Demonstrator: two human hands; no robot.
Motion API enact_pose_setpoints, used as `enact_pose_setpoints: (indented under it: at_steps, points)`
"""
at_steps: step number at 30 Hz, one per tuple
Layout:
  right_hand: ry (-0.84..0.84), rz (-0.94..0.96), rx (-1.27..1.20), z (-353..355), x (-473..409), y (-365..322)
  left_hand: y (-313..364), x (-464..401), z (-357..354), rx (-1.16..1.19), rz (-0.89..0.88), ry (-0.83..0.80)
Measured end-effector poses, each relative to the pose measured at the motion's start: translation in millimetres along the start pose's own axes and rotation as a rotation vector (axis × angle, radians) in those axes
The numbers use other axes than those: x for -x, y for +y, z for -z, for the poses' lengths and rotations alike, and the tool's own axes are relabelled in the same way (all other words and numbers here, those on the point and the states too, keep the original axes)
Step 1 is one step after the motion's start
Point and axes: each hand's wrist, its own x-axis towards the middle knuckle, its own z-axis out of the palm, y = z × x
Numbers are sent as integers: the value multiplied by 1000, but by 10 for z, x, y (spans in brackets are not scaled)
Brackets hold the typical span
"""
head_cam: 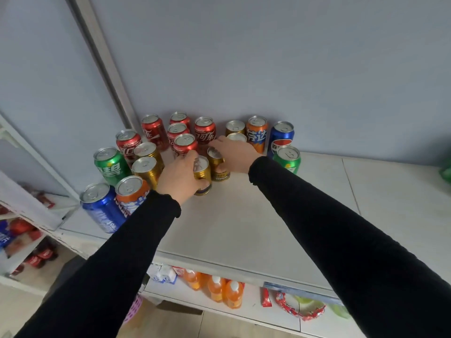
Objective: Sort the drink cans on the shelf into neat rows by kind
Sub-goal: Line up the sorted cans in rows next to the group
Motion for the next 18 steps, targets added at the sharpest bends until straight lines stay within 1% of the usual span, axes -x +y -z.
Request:
enact_pose_setpoints:
  at_steps: [3, 5, 7, 9, 11, 12, 16, 18]
  points:
    - [-13, -32, -50, -21, 297, 25, -79, 105, -26, 61, -24, -2]
    - [-17, -96, -117, -92, 528, 25, -124, 172, -28, 139, -59, -28]
    - [14, -197, -349, -219, 724, -52, -156, 207, -23, 189, -81, -54]
    - [147, -308, -627, -388, 860, -196, -170, 230, -24, 223, -96, -71]
    - [274, -422, -839, -530, 931, -320, -174, 243, -17, 253, -112, -79]
    - [308, -472, -916, -571, 960, -365, -176, 247, -14, 270, -123, -80]
    - [382, -589, -1019, -606, 1199, -375, -92, 310, -19, 348, -188, -94]
    - [456, -610, -1073, -596, 1439, -303, 54, 371, -39, 362, -250, -103]
